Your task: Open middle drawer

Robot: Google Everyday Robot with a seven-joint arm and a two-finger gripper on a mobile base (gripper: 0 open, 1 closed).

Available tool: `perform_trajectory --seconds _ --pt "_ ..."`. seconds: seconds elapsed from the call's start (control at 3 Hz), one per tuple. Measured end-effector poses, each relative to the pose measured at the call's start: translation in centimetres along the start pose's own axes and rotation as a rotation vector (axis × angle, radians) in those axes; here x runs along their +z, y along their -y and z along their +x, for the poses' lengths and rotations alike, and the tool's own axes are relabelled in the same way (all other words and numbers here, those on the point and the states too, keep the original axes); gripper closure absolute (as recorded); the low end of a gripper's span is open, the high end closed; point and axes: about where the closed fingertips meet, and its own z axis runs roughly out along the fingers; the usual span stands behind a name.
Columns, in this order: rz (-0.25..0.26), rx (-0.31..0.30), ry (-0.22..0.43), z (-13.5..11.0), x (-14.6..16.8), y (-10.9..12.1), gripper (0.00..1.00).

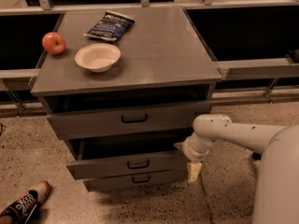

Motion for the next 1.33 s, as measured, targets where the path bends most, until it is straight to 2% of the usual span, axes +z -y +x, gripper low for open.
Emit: perform_trajectory --seconds 0.33,0.67,1.0,1.33 --pt "-0.044 -0.007 0.007 0.22 0.96 -0.92 0.38" --pt "-0.066 -0.009 0.008 0.32 1.27 -1.26 0.62" --pt "-0.066 -0.009 0.008 0.15 0.67 -1.05 0.74" --pt "-0.065 -0.007 0.012 -0.21 0.44 -1.85 0.65"
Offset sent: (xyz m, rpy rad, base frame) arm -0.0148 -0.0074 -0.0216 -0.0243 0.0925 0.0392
